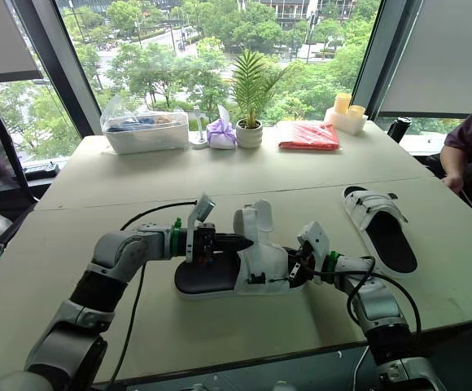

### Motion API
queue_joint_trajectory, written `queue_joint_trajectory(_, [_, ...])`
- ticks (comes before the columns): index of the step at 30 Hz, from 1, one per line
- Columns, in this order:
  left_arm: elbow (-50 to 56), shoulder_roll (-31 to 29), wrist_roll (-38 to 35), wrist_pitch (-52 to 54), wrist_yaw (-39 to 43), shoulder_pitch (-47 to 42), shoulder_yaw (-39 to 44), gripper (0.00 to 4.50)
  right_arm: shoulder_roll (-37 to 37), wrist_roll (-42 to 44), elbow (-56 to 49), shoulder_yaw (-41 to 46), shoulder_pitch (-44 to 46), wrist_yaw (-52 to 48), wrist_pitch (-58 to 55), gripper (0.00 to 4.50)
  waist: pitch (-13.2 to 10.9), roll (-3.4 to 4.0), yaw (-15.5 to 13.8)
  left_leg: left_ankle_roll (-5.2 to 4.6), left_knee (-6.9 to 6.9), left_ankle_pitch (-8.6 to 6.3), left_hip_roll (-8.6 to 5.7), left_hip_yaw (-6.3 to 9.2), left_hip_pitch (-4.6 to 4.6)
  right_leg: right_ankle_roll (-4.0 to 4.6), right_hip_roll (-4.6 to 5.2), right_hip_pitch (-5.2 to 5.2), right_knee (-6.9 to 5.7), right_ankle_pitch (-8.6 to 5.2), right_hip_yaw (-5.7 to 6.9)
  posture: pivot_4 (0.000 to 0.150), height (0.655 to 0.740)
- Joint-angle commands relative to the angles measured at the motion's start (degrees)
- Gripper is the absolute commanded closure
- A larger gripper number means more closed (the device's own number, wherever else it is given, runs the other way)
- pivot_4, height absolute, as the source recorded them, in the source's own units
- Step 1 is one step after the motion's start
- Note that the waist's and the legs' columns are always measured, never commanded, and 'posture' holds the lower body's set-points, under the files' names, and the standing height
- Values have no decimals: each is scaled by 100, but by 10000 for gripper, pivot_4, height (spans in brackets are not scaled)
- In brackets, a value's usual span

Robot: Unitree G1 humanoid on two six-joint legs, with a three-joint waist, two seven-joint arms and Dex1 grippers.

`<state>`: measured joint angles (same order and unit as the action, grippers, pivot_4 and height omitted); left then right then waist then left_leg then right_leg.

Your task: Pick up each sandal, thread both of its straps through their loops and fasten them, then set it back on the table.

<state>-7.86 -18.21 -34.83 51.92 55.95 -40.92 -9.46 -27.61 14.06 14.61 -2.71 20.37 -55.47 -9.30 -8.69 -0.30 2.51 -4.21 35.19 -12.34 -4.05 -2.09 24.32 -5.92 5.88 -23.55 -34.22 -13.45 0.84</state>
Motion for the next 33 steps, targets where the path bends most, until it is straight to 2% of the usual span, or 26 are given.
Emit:
queue_joint_trajectory(1, [35, -26, 57, -127, 128, -140, 7, 44461, 106, -158, 267, -162, -115, 135, -170, 45000, 0, 0, 3, 0, 0, 0, 0, 0, 0, 0, 0, 0, 0, 0, 0, 1500, 7388])
queue_joint_trajectory(9, [114, -239, 246, -320, 567, -153, -234, 44461, 126, -161, 282, -164, -113, 147, -166, 45000, 0, 0, 3, 0, -1, 0, 0, 0, 0, 0, 0, -1, 0, 0, 0, 1500, 7388])
queue_joint_trajectory(24, [268, -288, 604, -755, 830, -241, -451, 44461, 154, -163, 245, -179, -125, 164, -175, 45000, 0, 0, 4, 0, -1, 0, 0, 0, 0, 0, 0, -1, 0, 0, 0, 1500, 7388])
queue_joint_trajectory(33, [86, -585, 834, -1058, 1359, -460, -587, 44461, 170, -177, 273, -189, -117, 160, -146, 45000, 0, -1, 4, 0, -2, 0, 0, 0, -3, 4, 0, -5, -1, 2, 0, 1500, 7388])
